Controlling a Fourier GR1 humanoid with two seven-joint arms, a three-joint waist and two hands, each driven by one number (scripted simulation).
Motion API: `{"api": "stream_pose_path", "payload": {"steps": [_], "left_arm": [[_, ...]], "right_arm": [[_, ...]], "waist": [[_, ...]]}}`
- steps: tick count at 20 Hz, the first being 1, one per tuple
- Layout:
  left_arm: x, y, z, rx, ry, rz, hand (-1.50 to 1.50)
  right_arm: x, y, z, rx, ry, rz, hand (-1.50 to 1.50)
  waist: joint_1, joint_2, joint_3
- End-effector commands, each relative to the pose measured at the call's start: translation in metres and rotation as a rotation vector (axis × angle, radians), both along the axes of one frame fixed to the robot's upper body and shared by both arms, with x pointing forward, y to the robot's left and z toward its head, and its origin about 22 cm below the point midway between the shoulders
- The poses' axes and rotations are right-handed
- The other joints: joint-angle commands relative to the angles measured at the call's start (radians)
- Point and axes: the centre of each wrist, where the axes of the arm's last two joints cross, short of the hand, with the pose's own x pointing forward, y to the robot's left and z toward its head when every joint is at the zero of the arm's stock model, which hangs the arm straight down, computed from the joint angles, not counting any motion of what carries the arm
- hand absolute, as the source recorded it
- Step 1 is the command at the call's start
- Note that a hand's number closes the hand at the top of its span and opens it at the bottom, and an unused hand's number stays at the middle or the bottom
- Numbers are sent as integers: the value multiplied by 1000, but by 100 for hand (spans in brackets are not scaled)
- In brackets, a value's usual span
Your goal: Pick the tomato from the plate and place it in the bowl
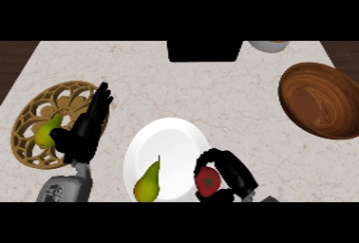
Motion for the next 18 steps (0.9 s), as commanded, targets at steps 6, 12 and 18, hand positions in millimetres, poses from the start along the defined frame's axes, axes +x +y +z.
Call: {"api": "stream_pose_path", "payload": {"steps": [6,12,18], "left_arm": [[-1,3,-1,10,-7,-9,0],[-16,16,-4,-17,3,-1,0],[6,12,1,19,-5,-15,0]], "right_arm": [[-43,-89,46,170,-149,-120,150],[-59,-101,113,269,-402,-143,150],[-79,-91,173,202,-540,-247,150]], "waist": [[-5,1,1],[-4,-4,0],[0,2,0]]}}
